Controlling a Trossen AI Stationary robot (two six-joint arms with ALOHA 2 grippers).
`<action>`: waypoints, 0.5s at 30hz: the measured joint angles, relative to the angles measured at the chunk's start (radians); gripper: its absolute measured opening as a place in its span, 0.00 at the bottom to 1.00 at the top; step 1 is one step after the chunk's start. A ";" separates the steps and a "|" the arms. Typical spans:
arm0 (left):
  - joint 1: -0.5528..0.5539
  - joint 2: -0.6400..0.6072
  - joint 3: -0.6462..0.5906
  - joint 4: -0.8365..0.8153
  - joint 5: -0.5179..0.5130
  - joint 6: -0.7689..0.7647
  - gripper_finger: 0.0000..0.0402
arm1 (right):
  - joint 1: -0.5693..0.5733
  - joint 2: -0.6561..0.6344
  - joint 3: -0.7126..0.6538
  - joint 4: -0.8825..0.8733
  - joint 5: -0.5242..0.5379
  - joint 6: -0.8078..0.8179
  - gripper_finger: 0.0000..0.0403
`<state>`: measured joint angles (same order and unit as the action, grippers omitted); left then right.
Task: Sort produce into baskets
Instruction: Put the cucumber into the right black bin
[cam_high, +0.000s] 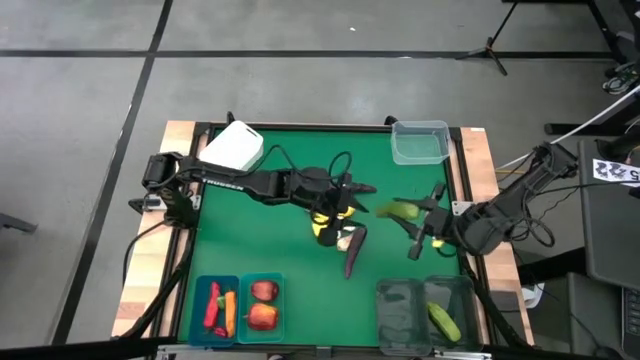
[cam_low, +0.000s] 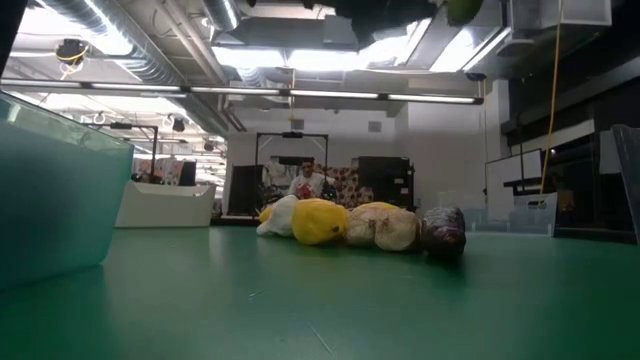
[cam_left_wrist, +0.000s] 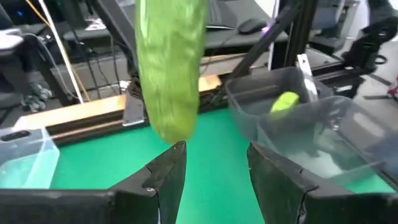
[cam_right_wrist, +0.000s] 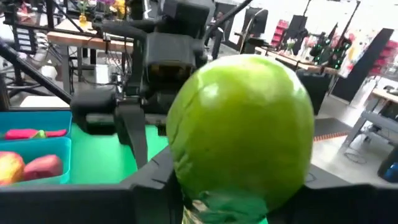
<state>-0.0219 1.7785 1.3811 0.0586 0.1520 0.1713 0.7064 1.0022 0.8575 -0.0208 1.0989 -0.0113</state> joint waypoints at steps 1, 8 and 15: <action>-0.003 -0.001 0.000 -0.009 0.001 0.001 0.42 | 0.004 -0.002 0.000 0.001 0.000 0.006 0.36; 0.004 0.003 -0.001 -0.210 -0.163 -0.003 0.42 | 0.124 -0.012 0.000 -0.213 -0.055 0.293 0.36; 0.027 0.006 -0.001 -0.285 -0.185 -0.036 0.42 | 0.276 0.009 0.000 -0.613 -0.329 0.973 0.36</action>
<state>0.0050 1.7844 1.3804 -0.2261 -0.0330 0.1357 0.9823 1.0109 0.8577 -0.6333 0.7698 0.9621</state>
